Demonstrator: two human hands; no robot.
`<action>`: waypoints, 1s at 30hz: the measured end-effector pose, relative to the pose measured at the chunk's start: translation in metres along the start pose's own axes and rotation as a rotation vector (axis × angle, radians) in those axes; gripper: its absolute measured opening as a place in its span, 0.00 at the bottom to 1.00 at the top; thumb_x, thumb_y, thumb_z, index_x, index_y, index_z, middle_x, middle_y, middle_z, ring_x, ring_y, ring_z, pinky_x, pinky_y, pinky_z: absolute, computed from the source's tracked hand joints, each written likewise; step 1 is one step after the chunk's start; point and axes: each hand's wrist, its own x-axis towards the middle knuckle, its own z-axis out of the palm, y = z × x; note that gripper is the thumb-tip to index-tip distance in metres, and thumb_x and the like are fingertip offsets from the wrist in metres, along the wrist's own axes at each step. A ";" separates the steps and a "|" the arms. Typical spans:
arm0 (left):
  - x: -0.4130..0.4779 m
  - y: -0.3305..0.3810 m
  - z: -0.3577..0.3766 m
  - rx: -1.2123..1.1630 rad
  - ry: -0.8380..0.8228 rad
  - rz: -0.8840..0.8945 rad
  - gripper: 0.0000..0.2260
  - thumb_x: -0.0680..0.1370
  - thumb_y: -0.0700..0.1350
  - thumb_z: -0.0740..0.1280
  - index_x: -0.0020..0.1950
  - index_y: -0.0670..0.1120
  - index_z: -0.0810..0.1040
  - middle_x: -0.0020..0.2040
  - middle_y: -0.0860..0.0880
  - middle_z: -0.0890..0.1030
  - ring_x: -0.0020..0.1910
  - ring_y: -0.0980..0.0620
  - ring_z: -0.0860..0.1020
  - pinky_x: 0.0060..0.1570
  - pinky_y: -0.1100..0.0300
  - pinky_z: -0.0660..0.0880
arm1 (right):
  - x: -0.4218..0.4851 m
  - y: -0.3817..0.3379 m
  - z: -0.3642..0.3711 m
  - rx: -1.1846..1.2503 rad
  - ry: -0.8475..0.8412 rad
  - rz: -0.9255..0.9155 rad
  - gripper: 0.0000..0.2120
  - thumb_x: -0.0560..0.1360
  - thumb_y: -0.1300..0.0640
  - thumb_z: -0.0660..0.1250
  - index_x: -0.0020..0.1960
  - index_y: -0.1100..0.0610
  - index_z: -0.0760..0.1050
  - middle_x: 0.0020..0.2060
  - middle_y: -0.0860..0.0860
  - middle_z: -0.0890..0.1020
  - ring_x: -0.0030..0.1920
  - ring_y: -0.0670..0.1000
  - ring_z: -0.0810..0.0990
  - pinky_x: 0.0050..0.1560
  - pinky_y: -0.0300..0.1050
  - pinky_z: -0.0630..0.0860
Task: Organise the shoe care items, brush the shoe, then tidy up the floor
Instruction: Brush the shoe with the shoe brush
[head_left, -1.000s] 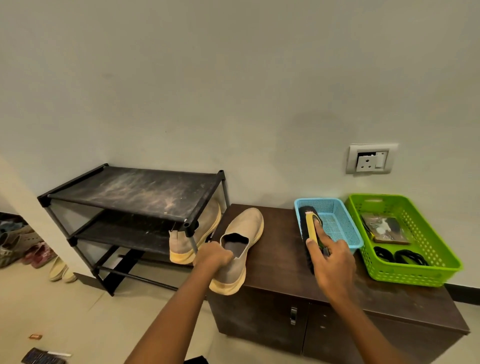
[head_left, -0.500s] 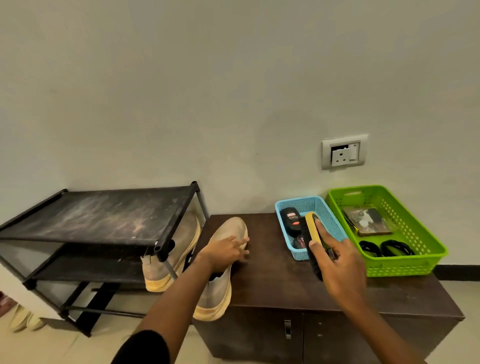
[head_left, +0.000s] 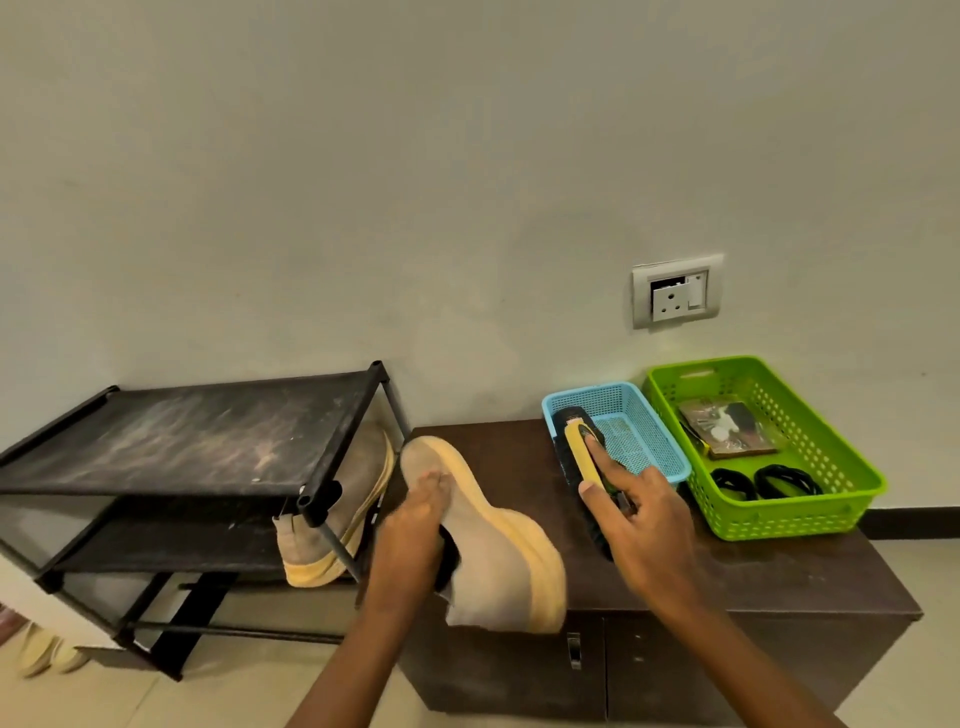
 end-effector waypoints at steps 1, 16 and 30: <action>-0.007 0.011 0.002 -0.015 -0.041 0.004 0.36 0.51 0.22 0.74 0.59 0.38 0.80 0.57 0.41 0.81 0.54 0.47 0.81 0.45 0.58 0.78 | -0.002 -0.002 0.001 0.000 -0.010 -0.005 0.22 0.74 0.53 0.68 0.64 0.37 0.66 0.34 0.45 0.66 0.33 0.43 0.69 0.34 0.32 0.64; -0.013 0.044 0.010 -0.078 -0.236 -0.044 0.24 0.80 0.37 0.57 0.75 0.50 0.60 0.76 0.51 0.59 0.75 0.56 0.56 0.70 0.62 0.60 | -0.034 0.008 0.021 -0.136 -0.260 0.196 0.21 0.74 0.47 0.65 0.67 0.41 0.70 0.40 0.48 0.71 0.40 0.45 0.71 0.41 0.38 0.64; -0.014 0.065 -0.018 -0.350 0.339 -0.271 0.25 0.70 0.25 0.68 0.66 0.38 0.73 0.65 0.42 0.74 0.65 0.44 0.70 0.62 0.46 0.65 | -0.058 -0.041 0.020 -0.258 -0.304 -0.242 0.28 0.71 0.35 0.48 0.71 0.34 0.59 0.40 0.45 0.64 0.32 0.41 0.67 0.30 0.25 0.58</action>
